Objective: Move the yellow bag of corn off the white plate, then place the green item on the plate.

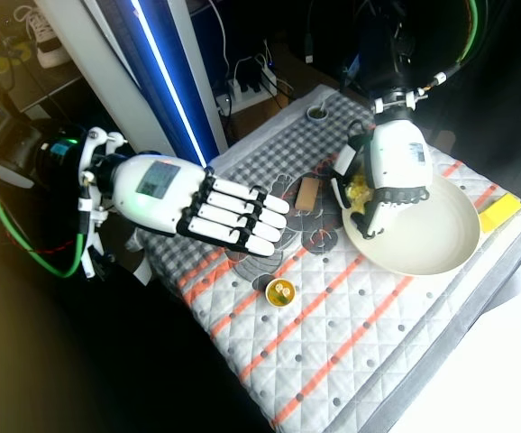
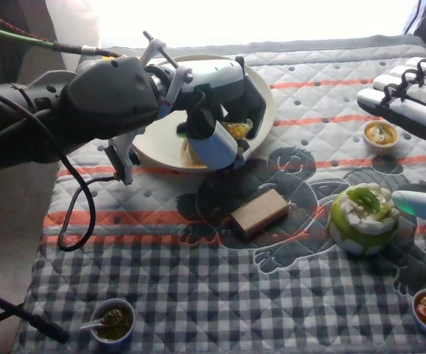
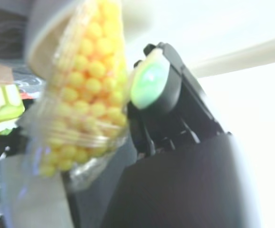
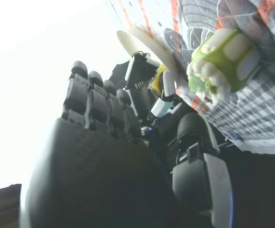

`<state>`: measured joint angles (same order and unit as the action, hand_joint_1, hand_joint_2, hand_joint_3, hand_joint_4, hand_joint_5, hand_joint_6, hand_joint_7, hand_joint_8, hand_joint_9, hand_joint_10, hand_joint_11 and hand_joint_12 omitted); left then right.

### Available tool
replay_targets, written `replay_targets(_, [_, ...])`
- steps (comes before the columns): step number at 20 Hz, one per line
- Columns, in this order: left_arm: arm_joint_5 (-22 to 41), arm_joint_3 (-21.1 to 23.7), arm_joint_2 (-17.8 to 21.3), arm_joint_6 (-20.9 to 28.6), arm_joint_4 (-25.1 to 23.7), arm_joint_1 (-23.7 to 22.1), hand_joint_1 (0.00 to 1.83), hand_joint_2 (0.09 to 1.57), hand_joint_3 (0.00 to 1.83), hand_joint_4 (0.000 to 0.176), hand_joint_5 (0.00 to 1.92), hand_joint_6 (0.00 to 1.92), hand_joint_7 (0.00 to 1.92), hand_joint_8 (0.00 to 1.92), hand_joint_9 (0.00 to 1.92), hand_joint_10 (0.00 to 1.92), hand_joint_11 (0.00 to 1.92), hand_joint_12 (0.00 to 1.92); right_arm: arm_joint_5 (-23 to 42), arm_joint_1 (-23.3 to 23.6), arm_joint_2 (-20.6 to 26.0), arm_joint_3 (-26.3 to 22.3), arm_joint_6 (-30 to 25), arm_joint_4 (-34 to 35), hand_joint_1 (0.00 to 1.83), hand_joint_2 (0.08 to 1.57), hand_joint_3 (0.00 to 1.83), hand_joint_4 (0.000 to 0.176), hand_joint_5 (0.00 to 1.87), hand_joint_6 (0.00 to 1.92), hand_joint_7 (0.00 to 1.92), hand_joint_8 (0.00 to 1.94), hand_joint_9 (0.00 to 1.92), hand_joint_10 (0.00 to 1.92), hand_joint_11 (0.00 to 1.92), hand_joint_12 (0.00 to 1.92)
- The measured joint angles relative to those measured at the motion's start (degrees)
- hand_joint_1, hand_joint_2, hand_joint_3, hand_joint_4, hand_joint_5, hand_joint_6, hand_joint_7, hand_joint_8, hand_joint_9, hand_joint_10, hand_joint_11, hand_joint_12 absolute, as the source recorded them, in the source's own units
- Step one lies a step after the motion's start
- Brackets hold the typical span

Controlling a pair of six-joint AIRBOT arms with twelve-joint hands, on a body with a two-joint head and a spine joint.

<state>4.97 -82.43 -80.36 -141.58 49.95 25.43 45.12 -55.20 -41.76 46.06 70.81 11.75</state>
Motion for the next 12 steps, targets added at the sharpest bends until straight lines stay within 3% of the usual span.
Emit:
replay_targets(1, [0.2, 0.0, 0.0, 0.0, 0.0, 0.0, 1.20, 0.55, 1.56, 0.000, 0.94, 1.76, 1.09, 1.92, 1.41, 1.92, 1.48, 1.92, 0.0, -0.1, 0.0, 0.0, 0.0, 0.0, 0.26, 1.31, 0.00, 0.000, 0.00, 0.00, 0.00, 0.00, 0.00, 0.00, 0.01, 0.01])
replay_targets(2, [0.5, 0.0, 0.0, 0.0, 0.0, 0.0, 1.19, 0.67, 1.40, 0.000, 0.76, 1.82, 1.01, 1.92, 1.44, 1.92, 1.58, 1.92, 0.0, -0.1, 0.0, 0.0, 0.0, 0.0, 0.29, 1.32, 0.00, 0.000, 0.00, 0.00, 0.00, 0.00, 0.00, 0.00, 0.02, 0.01])
replay_targets(3, [0.3, 0.0, 0.0, -0.1, -0.3, 0.0, 1.20, 0.53, 1.65, 0.000, 0.91, 1.83, 1.17, 1.92, 1.49, 1.92, 1.59, 1.92, 0.0, -0.1, 0.0, 0.0, 0.0, -0.1, 0.29, 1.31, 0.00, 0.000, 0.00, 0.00, 0.00, 0.00, 0.00, 0.00, 0.00, 0.00])
replay_targets(4, [0.1, 0.0, 0.0, 0.0, -0.1, 0.2, 1.18, 0.62, 1.48, 0.000, 0.84, 1.81, 1.03, 1.92, 1.31, 1.92, 1.43, 1.92, 0.0, -0.1, 0.0, 0.0, 0.0, 0.0, 0.29, 1.31, 0.00, 0.000, 0.00, 0.00, 0.00, 0.00, 0.00, 0.00, 0.00, 0.00])
replay_targets(5, [0.0, 0.0, 0.0, 0.0, -0.2, 0.2, 1.19, 0.66, 1.36, 0.000, 0.80, 1.73, 0.98, 1.92, 1.38, 1.92, 1.52, 1.92, 0.0, -0.1, 0.0, 0.0, 0.0, 0.0, 0.29, 1.31, 0.00, 0.000, 0.00, 0.00, 0.00, 0.00, 0.00, 0.00, 0.00, 0.00])
replay_targets(6, [0.0, 0.0, 0.0, 0.0, -0.2, 0.2, 1.17, 0.69, 1.32, 0.000, 0.77, 1.77, 0.95, 1.92, 1.20, 1.92, 1.29, 1.92, 0.0, -0.1, 0.0, 0.0, 0.0, 0.0, 0.30, 1.31, 0.00, 0.000, 0.00, 0.00, 0.00, 0.00, 0.00, 0.00, 0.01, 0.01])
replay_targets(7, [0.0, -0.2, -0.2, 0.0, -0.2, 0.3, 1.19, 0.59, 1.52, 0.000, 0.90, 1.77, 1.02, 1.92, 1.29, 1.92, 1.52, 1.92, 0.0, -0.1, 0.0, 0.0, 0.0, 0.0, 0.29, 1.31, 0.00, 0.000, 0.00, 0.00, 0.00, 0.00, 0.00, 0.00, 0.02, 0.01])
replay_targets(8, [0.1, -0.8, -0.6, 0.1, -0.1, 0.5, 1.19, 0.59, 1.52, 0.000, 0.90, 1.77, 1.02, 1.92, 1.29, 1.92, 1.52, 1.92, 0.0, -0.1, 0.0, 0.0, 0.0, 0.0, 0.29, 1.31, 0.00, 0.000, 0.00, 0.00, 0.00, 0.00, 0.00, 0.00, 0.02, 0.01])
replay_targets(9, [-0.2, -1.6, -1.0, 0.2, 0.0, 0.7, 1.18, 0.63, 1.42, 0.000, 0.86, 1.75, 0.95, 1.92, 1.13, 1.92, 1.41, 1.92, 0.0, -0.1, 0.0, 0.0, 0.0, 0.0, 0.28, 1.30, 0.00, 0.000, 0.00, 0.00, 0.00, 0.00, 0.00, 0.00, 0.02, 0.02])
replay_targets(10, [-0.5, -2.4, -1.3, 0.4, 0.5, 0.9, 1.17, 0.65, 1.39, 0.000, 0.85, 1.74, 0.93, 1.92, 1.09, 1.92, 1.38, 1.92, 0.0, -0.1, -0.1, 0.0, 0.0, 0.0, 0.29, 1.29, 0.00, 0.000, 0.00, 0.00, 0.00, 0.00, 0.00, 0.00, 0.03, 0.02])
replay_targets(12, [0.0, -2.4, -1.2, 0.4, 0.9, 0.9, 1.17, 0.65, 1.38, 0.000, 0.85, 1.74, 0.92, 1.92, 1.08, 1.92, 1.38, 1.92, 0.1, -0.2, -0.2, 0.1, -0.1, 0.0, 0.29, 1.30, 0.00, 0.000, 0.00, 0.00, 0.00, 0.00, 0.00, 0.00, 0.00, 0.31])
